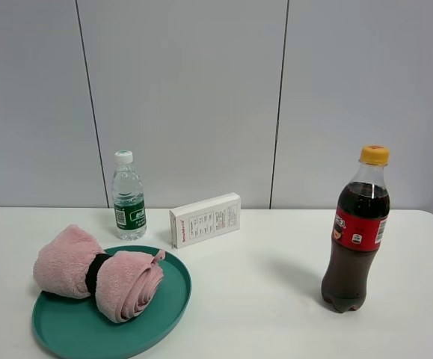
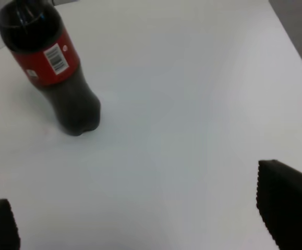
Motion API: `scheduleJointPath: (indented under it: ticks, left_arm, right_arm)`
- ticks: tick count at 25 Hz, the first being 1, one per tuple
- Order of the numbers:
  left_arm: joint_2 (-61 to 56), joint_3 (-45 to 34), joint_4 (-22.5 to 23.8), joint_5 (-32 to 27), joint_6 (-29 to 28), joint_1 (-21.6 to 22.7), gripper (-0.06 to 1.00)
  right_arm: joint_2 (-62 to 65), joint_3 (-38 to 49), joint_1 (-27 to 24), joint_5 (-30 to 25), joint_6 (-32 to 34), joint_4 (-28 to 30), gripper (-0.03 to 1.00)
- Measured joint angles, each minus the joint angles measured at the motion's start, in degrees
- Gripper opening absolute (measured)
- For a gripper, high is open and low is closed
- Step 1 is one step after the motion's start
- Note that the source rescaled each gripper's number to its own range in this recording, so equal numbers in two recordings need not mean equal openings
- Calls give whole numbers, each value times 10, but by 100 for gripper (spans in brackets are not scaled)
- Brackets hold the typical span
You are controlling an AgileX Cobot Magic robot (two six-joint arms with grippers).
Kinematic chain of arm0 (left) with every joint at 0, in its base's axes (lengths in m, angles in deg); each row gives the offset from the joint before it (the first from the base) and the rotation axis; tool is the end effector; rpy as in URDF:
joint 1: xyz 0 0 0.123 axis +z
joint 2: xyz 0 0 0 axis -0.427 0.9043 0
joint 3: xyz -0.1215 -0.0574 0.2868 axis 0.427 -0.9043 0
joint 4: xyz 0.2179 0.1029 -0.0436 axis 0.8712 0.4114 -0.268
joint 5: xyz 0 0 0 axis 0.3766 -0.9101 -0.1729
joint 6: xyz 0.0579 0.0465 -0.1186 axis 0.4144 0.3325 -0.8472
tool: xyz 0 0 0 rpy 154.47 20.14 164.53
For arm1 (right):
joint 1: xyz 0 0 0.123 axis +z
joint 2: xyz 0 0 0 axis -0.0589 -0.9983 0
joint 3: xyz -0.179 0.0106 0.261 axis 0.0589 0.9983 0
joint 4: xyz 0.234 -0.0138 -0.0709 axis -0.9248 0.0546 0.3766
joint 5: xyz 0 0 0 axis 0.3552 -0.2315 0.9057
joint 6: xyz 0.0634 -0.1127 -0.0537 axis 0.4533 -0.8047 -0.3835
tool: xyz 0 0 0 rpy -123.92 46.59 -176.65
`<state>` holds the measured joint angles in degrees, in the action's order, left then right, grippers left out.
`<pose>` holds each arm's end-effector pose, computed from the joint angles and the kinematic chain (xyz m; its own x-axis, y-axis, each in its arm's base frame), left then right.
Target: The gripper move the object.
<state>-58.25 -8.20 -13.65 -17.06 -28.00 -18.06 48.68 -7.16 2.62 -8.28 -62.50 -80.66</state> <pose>0.0000 -0.0071 0.2549 -0.4371 -0.0382 -0.8986 -0.0732 0.9973 -0.0067 0.0004 0.0060 0.2510 -0.4565 0.0413 -0.8888 -0.0085 0.9987 0.0508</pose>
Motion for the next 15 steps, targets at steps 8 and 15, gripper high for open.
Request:
scheduleJointPath:
  ticks: [8,15]
  left_arm:
    - [0,0,0,0,0,0,100]
    - [0,0,0,0,0,0,100]
  right_arm:
    - [0,0,0,0,1,7,84]
    - [0,0,0,0,1,7,84]
